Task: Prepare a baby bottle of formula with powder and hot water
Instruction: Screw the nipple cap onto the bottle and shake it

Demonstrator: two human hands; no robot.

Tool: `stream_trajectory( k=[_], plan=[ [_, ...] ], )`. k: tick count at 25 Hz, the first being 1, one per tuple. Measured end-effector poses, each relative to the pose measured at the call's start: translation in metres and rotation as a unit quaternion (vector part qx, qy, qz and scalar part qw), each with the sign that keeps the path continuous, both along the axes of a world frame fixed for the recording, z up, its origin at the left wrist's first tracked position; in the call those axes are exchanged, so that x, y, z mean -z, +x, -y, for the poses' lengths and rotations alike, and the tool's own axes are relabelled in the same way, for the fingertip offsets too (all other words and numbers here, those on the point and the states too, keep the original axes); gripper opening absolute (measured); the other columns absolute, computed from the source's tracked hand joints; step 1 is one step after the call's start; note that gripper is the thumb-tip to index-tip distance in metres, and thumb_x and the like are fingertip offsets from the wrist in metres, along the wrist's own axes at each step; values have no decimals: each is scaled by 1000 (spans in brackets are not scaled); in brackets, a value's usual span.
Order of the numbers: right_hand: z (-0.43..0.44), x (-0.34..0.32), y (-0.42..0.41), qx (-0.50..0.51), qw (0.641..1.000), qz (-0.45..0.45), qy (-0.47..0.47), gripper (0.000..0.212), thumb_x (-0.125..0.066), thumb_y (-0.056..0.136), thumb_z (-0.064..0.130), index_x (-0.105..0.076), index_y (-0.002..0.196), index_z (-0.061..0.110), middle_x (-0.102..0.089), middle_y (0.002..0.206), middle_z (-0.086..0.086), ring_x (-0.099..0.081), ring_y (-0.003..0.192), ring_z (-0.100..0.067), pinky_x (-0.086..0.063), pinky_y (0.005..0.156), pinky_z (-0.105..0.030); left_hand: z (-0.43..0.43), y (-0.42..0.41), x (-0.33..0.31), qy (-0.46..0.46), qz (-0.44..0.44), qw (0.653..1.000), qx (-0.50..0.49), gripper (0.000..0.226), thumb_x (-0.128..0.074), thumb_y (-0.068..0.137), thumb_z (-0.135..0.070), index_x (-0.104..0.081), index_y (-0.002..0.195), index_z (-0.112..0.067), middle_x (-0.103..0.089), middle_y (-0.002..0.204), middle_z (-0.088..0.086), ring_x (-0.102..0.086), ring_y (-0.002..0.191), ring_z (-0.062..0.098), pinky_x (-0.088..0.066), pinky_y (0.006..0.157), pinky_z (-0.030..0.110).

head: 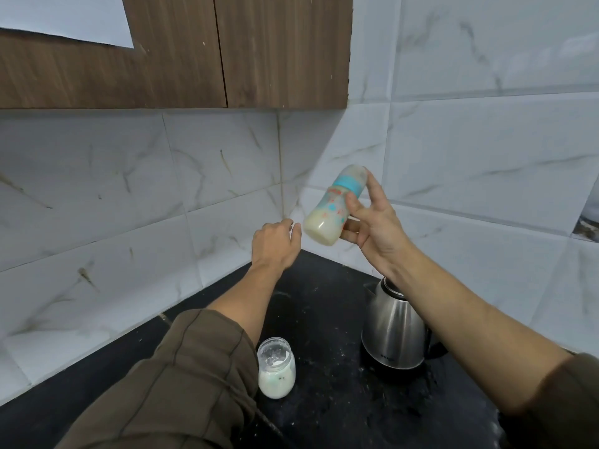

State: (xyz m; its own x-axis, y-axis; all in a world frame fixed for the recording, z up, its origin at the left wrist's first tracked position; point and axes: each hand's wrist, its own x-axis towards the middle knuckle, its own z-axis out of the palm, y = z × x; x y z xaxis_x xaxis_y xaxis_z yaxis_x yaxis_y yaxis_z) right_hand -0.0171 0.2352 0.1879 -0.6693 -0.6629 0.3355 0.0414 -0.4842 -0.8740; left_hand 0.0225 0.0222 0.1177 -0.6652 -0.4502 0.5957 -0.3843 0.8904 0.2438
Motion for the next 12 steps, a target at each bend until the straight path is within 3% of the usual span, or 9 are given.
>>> stream_trajectory(
  k=[2,4,6,10,12],
  plan=[
    [0,-1,-2,17,1000,0,-13,82,-74,90,21,-32,158,40,-69,131,-11,-75,105,-30,-62,81,-43,-1,-1,-1,-2,-4,1000,-1,36,-42,104,-35,-68,116,-14,-73,98,11,-64,87,31,-49,80,39],
    [-3,4,1,-18,993,-104,60,86,-74,87,21,-30,159,42,-75,119,-9,-75,104,-27,-61,81,-40,2,-1,0,-4,7,1000,5,31,-50,101,-34,-67,120,-15,-73,101,8,-66,88,28,-52,81,38],
    [-6,8,7,-40,985,-146,84,88,-74,86,21,-30,159,41,-76,116,-11,-75,104,-27,-60,80,-38,5,-1,1,-3,13,1000,5,30,-54,100,-35,-67,121,-16,-73,102,8,-66,88,27,-52,81,38],
    [3,1,-2,32,997,38,-53,83,-74,89,24,-32,159,38,-69,134,-12,-76,103,-33,-62,81,-43,3,1,1,6,-5,1000,-6,38,-39,104,-37,-69,108,-14,-73,95,12,-63,87,35,-48,81,41],
    [0,2,-3,2,1000,5,-15,83,-75,90,24,-31,159,38,-69,132,-11,-76,102,-31,-62,79,-42,4,1,2,10,-2,1000,-3,35,-42,103,-36,-69,110,-14,-73,96,11,-63,87,33,-49,81,41]
  ],
)
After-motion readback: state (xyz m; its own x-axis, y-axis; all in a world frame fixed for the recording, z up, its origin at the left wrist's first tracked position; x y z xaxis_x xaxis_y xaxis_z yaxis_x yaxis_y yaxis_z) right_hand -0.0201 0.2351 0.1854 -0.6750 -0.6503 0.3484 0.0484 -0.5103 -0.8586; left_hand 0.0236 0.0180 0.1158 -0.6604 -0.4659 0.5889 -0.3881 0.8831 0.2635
